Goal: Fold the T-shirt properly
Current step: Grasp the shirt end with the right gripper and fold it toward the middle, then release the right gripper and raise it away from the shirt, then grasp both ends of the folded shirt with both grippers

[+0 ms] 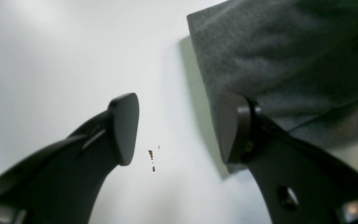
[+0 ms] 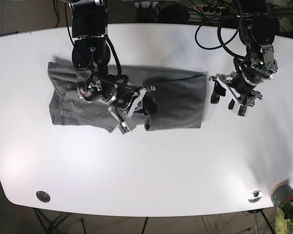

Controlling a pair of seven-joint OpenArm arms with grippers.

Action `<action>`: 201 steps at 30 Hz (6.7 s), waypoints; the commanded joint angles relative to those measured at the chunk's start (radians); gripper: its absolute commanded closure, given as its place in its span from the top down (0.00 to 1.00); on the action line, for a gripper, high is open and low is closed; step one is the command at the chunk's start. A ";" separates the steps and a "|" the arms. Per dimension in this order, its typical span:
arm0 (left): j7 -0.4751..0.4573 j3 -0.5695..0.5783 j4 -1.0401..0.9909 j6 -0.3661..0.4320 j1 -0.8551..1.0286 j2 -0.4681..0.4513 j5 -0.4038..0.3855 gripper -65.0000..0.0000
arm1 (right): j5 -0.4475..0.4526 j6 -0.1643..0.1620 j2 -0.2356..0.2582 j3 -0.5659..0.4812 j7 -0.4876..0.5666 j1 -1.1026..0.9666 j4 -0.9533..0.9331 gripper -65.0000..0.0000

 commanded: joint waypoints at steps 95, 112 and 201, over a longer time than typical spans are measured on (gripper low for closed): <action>-0.019 0.000 0.015 -0.004 -0.003 -0.012 -0.006 0.57 | 0.018 0.003 0.098 0.006 0.017 -0.164 0.076 0.17; -0.022 0.175 0.009 0.003 -0.098 -0.008 -0.001 0.58 | 0.030 0.013 0.213 0.319 -0.003 -0.169 0.228 0.52; -0.238 0.238 -0.448 -0.076 -0.180 0.103 0.072 0.06 | 0.074 0.100 0.160 0.367 -0.235 -0.109 0.422 0.03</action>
